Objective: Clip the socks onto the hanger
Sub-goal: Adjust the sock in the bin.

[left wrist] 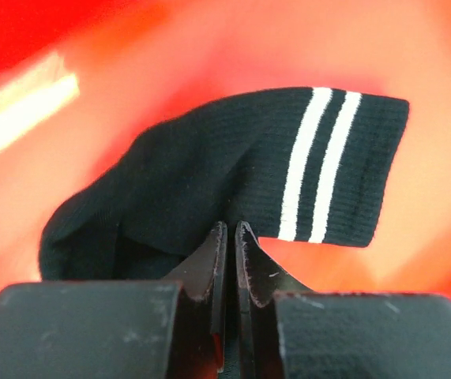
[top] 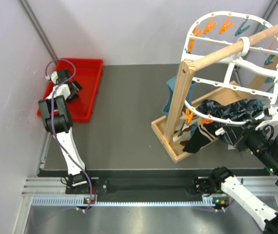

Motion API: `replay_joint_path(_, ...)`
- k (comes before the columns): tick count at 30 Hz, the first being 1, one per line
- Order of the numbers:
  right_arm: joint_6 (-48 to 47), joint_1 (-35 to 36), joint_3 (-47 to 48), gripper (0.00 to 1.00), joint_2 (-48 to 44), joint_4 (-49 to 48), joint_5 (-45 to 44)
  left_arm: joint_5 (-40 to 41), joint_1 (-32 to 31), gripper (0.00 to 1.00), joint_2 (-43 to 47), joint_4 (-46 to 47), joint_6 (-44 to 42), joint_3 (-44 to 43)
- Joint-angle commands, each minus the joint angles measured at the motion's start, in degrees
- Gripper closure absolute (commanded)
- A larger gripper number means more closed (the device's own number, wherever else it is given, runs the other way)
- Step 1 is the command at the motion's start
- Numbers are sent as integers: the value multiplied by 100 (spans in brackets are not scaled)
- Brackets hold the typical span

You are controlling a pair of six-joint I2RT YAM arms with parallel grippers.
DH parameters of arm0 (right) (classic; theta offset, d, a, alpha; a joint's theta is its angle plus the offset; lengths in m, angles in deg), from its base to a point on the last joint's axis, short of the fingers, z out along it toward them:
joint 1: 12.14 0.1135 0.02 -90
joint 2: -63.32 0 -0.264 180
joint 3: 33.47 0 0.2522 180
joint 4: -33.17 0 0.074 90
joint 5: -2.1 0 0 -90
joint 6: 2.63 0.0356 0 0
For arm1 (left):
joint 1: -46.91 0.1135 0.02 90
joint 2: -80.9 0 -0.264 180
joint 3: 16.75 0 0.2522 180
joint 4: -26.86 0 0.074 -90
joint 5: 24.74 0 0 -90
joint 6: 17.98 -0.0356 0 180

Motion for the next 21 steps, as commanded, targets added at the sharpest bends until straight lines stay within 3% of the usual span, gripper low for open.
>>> replay_joint_path(1,-55,29,162,100,-108,224,325,-557,9,97,712,-607,-84,1176)
replay_joint_path(5,-72,29,74,100,-214,181,387,-1206,0,89,1511,-810,-252,1765)
replay_joint_path(7,-72,29,12,100,-240,137,431,-1296,-17,80,1785,-495,-410,2266)
replay_joint_path(12,-72,29,-49,100,-179,102,528,-1174,-26,68,2638,367,-674,2952)
replay_joint_path(17,-2,38,-163,100,-170,-30,607,-445,-193,66,2955,509,-780,2918)
replay_joint_path(21,33,38,-199,100,-162,-66,625,-154,-228,67,2464,-567,-97,2183)
